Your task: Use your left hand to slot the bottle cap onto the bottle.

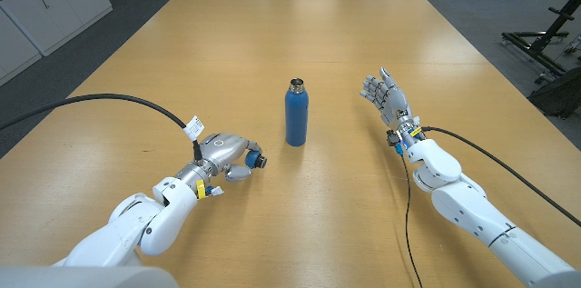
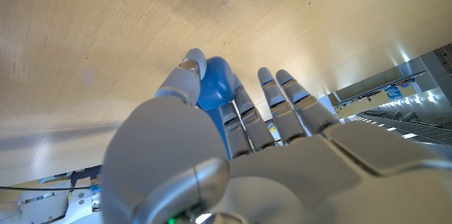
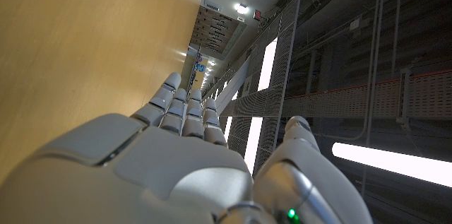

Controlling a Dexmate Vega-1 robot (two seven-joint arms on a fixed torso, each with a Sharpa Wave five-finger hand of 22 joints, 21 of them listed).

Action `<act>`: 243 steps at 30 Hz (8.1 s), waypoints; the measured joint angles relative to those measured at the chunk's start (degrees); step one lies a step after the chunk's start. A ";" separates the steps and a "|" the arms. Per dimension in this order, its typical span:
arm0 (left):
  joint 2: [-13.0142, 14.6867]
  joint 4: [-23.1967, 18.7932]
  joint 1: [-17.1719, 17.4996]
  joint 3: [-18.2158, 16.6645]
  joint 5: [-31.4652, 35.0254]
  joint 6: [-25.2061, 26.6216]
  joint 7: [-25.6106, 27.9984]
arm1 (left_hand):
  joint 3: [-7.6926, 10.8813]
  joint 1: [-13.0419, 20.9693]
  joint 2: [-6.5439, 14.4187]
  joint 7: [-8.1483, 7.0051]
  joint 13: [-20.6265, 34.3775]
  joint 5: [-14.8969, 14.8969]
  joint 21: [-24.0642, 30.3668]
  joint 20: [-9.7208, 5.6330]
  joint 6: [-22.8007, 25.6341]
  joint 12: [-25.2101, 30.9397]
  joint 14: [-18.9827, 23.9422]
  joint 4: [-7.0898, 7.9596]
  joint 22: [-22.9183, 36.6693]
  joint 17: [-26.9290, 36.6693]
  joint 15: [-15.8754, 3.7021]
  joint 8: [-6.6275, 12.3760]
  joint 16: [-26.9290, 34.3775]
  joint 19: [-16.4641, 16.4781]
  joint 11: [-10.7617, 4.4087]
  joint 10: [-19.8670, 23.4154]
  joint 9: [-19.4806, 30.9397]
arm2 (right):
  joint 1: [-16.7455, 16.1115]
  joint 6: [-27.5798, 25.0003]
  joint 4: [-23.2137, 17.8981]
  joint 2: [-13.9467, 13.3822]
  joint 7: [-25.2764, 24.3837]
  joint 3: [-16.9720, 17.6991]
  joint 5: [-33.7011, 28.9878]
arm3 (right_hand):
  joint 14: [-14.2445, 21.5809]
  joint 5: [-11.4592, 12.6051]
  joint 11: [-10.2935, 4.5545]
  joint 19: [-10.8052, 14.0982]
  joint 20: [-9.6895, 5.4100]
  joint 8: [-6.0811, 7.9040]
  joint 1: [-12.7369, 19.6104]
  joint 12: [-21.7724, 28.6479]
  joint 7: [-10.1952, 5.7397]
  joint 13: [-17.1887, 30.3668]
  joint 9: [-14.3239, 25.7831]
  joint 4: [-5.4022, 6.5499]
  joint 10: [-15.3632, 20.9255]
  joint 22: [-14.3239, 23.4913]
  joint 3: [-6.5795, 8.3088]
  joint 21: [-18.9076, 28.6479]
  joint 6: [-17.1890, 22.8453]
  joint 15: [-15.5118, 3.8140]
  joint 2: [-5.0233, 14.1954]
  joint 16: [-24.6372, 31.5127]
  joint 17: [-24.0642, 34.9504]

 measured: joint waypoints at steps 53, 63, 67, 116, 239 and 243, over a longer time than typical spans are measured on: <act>-19.04 -2.87 10.81 -33.35 -8.47 -16.35 -7.37 | 0.39 0.02 -0.02 0.10 0.02 0.00 -0.12 0.00 0.48 -0.38 0.21 -0.39 0.00 0.01 -0.20 0.29 -0.49 0.00 1.02 1.40 -0.23 | -1.73 0.34 -1.21 -0.52 -0.02 0.91 0.16 | 0.00 0.00 -0.12 -0.01 -0.01 0.01 0.00 0.00 0.00 0.00 0.00 0.00 0.10 0.00 0.00 -0.89 0.00 0.00 0.00 0.00 0.00; -22.51 -0.90 6.38 -37.31 -13.47 -21.27 -11.37 | 0.54 0.62 -0.62 0.39 0.06 -0.05 -0.21 0.00 0.80 -0.49 1.44 -0.54 0.00 0.16 -0.20 0.63 -0.49 0.00 1.66 2.04 -0.25 | -2.29 0.35 -1.74 -0.69 -0.02 1.05 0.20 | 0.00 0.00 -0.12 0.20 0.20 0.01 0.00 0.00 0.00 0.00 0.00 -0.18 0.09 0.00 -0.17 -0.89 0.00 0.00 0.00 0.00 0.00; -23.28 -0.43 4.64 -37.77 -14.01 -22.29 -12.00 | 0.54 0.79 -0.78 0.40 0.06 -0.05 -0.21 0.09 1.19 -0.49 1.64 -0.54 0.00 0.15 0.00 0.63 -0.49 0.08 1.92 2.34 -0.28 | -2.54 0.47 -1.88 -0.71 -0.07 1.13 0.20 | 0.00 0.00 -0.12 0.20 0.20 0.01 0.00 0.00 0.00 0.01 0.00 -0.18 0.09 0.00 -0.18 -0.89 0.00 0.00 0.00 0.00 0.00; -9.21 0.20 -21.44 -19.74 11.73 -22.81 -22.07 | 0.54 2.07 -1.74 0.38 0.31 0.01 -0.21 0.31 1.62 -0.87 3.08 -0.54 -0.28 0.44 -0.41 0.80 -0.48 0.31 2.25 3.24 -0.26 | -3.77 0.83 -3.17 -0.10 -1.26 1.40 -0.14 | 0.00 0.00 -0.22 0.62 0.19 0.01 -0.07 0.00 0.00 0.01 0.00 -0.32 0.61 0.00 -0.32 -1.77 0.00 0.00 0.53 -0.25 0.00; -3.67 14.03 -71.07 20.04 39.78 -63.22 -1.96 | -0.18 2.46 -1.33 -2.77 0.05 -1.16 -0.50 0.09 1.97 -2.58 2.64 0.18 -0.28 0.42 -0.41 0.01 -1.12 1.74 -0.55 3.12 0.84 | -10.23 4.85 -4.10 2.98 -5.58 2.81 -3.31 | 0.21 0.00 -0.21 1.23 0.20 0.01 0.16 0.00 -0.10 0.01 0.00 -0.55 0.60 0.00 -0.55 -3.33 0.10 -0.21 0.75 -0.22 0.00; -3.50 14.33 -70.75 20.16 39.63 -63.08 -1.50 | -0.18 2.46 -1.33 -2.79 0.05 -1.16 -0.50 0.09 2.11 -2.41 2.64 0.18 -0.28 0.42 -0.41 0.01 -1.12 1.74 -0.58 3.09 0.84 | -10.25 4.85 -4.00 3.06 -5.59 2.81 -3.27 | 0.21 0.00 -0.21 1.23 0.19 0.01 0.16 0.00 -0.10 0.01 0.00 -0.55 0.59 0.00 -0.55 -3.33 0.10 -0.21 0.75 -0.22 0.00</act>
